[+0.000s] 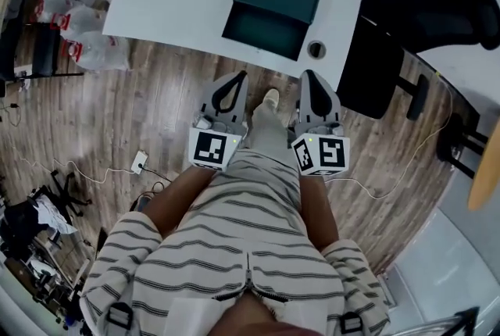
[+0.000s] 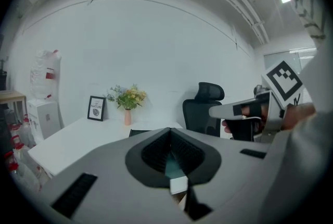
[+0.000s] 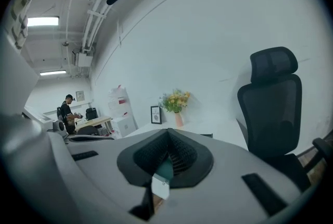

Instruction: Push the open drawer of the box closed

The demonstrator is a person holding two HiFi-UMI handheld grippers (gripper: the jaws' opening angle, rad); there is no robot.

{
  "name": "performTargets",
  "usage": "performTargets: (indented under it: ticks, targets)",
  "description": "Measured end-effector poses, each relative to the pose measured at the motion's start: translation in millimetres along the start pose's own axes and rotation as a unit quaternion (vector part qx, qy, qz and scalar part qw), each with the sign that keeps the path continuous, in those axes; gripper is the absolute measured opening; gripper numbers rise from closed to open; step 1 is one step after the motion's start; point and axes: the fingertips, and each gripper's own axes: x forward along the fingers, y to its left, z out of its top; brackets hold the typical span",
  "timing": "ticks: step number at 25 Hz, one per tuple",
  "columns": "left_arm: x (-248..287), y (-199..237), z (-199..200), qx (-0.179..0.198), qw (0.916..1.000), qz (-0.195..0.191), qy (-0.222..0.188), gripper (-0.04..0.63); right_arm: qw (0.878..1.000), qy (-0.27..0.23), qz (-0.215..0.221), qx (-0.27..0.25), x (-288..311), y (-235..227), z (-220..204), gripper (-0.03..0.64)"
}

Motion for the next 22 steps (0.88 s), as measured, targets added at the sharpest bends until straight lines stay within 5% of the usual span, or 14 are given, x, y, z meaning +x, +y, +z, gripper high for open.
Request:
performTargets:
  ticks: [11, 22]
  targets:
    - [40, 1, -29, -0.013, 0.9977, 0.058, 0.031, 0.002, 0.998, 0.045, 0.034, 0.013, 39, -43, -28, 0.006]
    - [59, -4, -52, -0.013, 0.9967, 0.064, 0.049, 0.002, 0.996, 0.084, 0.028, 0.028, 69, -78, -44, 0.005]
